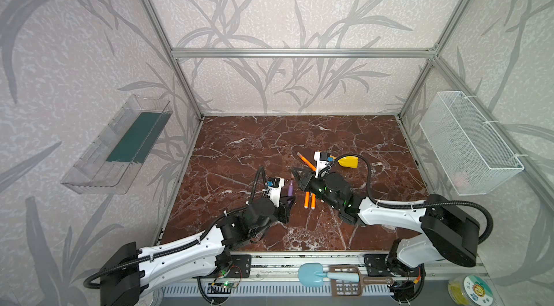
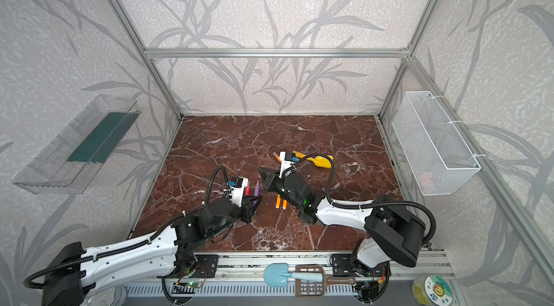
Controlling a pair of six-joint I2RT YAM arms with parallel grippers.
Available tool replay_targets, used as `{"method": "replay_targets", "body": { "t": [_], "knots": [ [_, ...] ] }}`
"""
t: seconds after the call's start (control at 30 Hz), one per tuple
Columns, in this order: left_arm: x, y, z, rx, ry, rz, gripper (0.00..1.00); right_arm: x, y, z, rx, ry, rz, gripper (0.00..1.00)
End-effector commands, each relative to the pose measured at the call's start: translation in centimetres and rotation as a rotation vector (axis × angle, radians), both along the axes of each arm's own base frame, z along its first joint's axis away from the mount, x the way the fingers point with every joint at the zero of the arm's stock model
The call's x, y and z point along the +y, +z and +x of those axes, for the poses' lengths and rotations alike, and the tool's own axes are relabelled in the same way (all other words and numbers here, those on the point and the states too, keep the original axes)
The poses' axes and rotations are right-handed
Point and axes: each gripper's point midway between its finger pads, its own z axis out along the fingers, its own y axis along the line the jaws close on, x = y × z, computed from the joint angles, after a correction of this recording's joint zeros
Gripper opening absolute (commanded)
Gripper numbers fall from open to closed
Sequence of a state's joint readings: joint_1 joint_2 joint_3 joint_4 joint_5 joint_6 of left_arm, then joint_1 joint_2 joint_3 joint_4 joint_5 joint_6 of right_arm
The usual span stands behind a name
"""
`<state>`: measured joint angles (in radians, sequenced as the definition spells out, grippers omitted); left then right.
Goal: Insert the pens into the pen caps
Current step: 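Lower the held cap onto the purple marker tip with the right gripper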
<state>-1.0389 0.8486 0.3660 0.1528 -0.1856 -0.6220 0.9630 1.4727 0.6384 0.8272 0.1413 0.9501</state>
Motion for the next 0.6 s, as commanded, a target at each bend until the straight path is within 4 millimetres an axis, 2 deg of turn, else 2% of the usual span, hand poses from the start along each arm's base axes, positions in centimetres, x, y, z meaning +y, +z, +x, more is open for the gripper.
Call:
{"method": "replay_targets", "body": {
  "t": [0.0,0.57],
  "knots": [
    [-0.28,1.34,0.41,-0.021,0.016,-0.028,0.00,0.64,1.92,0.01,-0.044,0.013,0.046,0.09],
    [-0.34,1.26,0.79,-0.039,0.032,-0.041,0.00,0.67,2.52,-0.55,-0.065,0.033,0.052,0.08]
  ]
}}
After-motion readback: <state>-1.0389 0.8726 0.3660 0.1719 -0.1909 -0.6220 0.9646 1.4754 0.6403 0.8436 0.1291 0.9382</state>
